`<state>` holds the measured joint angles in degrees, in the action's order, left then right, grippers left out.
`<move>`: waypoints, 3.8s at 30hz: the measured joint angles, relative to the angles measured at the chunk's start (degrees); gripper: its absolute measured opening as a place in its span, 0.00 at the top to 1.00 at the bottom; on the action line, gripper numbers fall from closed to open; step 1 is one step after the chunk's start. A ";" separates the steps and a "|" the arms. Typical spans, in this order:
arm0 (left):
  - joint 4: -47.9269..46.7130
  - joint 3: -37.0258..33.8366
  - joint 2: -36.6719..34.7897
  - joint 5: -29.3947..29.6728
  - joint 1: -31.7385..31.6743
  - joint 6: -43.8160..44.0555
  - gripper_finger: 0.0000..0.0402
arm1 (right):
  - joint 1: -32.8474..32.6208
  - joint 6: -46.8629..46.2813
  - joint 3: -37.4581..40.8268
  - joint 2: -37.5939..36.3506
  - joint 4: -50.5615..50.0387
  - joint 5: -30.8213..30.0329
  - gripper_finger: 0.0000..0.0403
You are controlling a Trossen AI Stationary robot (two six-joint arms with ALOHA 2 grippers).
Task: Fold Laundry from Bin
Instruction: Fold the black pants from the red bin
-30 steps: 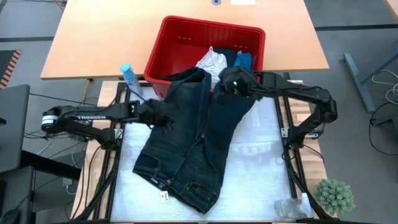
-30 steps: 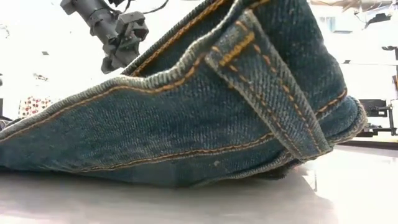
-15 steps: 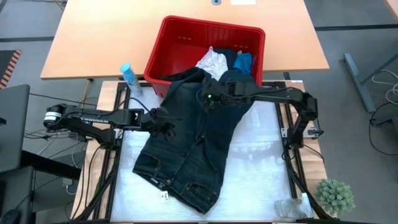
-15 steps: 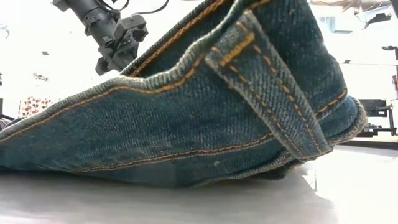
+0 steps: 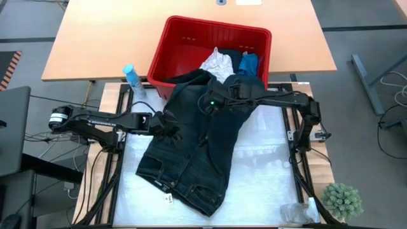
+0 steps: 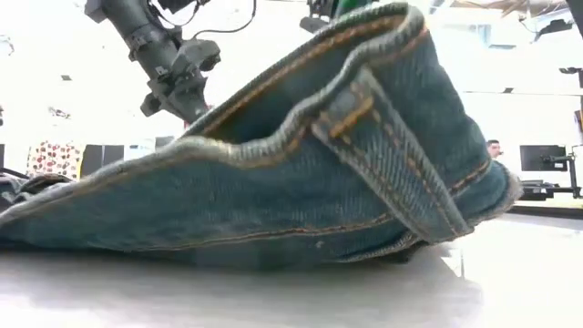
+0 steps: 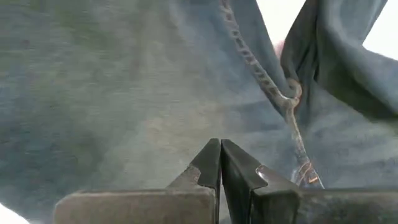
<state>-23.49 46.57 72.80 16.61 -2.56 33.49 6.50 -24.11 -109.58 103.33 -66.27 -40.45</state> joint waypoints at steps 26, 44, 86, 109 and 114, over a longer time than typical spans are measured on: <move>-1.06 -0.02 10.84 -8.38 12.25 -1.07 1.00 | -21.36 -37.38 -2.48 -2.54 -23.75 5.89 0.97; 0.29 0.14 20.45 -11.35 26.06 1.95 1.00 | -40.44 -74.53 16.48 -2.54 -23.70 25.93 0.97; -14.05 2.24 -11.42 5.99 40.17 21.02 1.00 | -44.76 -73.16 30.85 -2.51 -23.36 47.78 0.96; 2.46 1.99 17.81 -1.53 58.01 31.05 1.00 | -45.05 -69.64 30.84 -2.51 -20.82 47.59 0.96; 4.66 0.23 21.06 -7.27 59.43 33.82 1.00 | -47.17 -70.35 30.84 -2.51 -18.63 47.72 0.96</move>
<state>-18.84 46.80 93.86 9.34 56.87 67.32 -40.66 -94.46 -78.74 100.82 -84.90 7.27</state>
